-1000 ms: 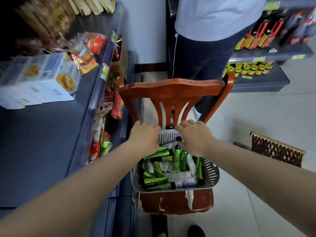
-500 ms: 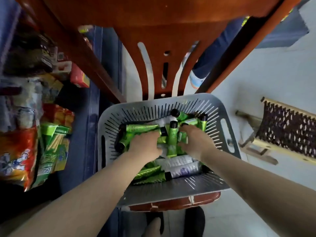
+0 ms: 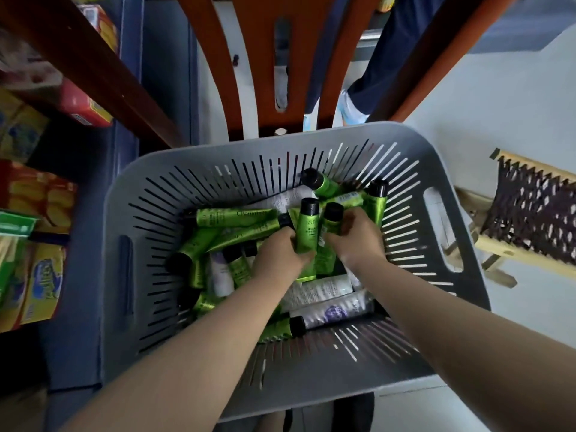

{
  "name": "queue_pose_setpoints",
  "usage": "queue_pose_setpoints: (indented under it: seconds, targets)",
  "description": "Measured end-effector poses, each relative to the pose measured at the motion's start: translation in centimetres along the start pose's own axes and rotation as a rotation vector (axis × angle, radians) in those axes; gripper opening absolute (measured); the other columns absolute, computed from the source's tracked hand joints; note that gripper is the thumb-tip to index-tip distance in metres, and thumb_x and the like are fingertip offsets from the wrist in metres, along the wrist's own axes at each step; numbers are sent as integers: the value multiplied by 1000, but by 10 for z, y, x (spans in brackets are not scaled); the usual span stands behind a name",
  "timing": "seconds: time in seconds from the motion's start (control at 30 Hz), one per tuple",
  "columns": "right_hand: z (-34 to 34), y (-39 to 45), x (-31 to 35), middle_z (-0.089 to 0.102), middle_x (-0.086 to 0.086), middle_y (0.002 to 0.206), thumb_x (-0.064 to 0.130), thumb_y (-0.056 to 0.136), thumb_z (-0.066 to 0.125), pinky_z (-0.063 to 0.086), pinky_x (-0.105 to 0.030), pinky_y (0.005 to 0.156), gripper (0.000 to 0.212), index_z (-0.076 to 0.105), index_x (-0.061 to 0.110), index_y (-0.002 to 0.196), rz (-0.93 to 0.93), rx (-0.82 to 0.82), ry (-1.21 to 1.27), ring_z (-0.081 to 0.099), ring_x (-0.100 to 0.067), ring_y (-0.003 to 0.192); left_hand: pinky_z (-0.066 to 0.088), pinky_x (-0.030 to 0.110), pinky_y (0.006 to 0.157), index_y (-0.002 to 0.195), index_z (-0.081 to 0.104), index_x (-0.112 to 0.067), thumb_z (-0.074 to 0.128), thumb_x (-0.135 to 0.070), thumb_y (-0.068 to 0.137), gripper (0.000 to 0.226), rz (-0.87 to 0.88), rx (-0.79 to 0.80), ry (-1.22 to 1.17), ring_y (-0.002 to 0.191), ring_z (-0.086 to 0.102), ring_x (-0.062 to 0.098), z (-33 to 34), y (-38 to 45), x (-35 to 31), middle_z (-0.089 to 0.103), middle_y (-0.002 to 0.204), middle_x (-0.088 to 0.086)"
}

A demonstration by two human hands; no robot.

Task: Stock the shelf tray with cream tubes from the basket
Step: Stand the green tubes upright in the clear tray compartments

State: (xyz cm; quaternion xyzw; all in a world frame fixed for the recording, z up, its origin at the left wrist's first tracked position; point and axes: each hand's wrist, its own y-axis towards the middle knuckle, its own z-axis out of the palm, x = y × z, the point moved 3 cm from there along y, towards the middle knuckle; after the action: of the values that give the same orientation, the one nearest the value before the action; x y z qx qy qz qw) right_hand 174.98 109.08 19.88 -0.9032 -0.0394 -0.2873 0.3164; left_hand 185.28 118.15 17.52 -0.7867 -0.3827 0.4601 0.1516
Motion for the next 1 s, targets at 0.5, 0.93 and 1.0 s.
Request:
queue_pose_setpoints:
  seconds: [0.5,0.93,1.0]
  targets:
    - [-15,-33,23,61,1,102,24,80,73,44,-20,54,52,50,14,125,-130,43,40,59,-15,74,47,33,79,108,51,-12,54,-22,94,18,-225,57,-474,96,58,22,-25,-34,4,61,110,6]
    - [-102,-121,75,66,-11,93,1,74,72,57,-34,76,23,60,11,91,-42,305,451,66,-28,85,50,39,66,112,49,-7,51,-4,93,19,-440,3,-935,77,57,22,-93,-162,-56,57,91,11]
    - [-117,-140,85,62,-15,94,-7,76,66,58,-29,69,20,58,8,87,-6,357,578,64,-27,81,50,42,71,114,48,-7,52,-3,92,23,-439,-36,-966,80,56,24,-102,-187,-66,56,95,12]
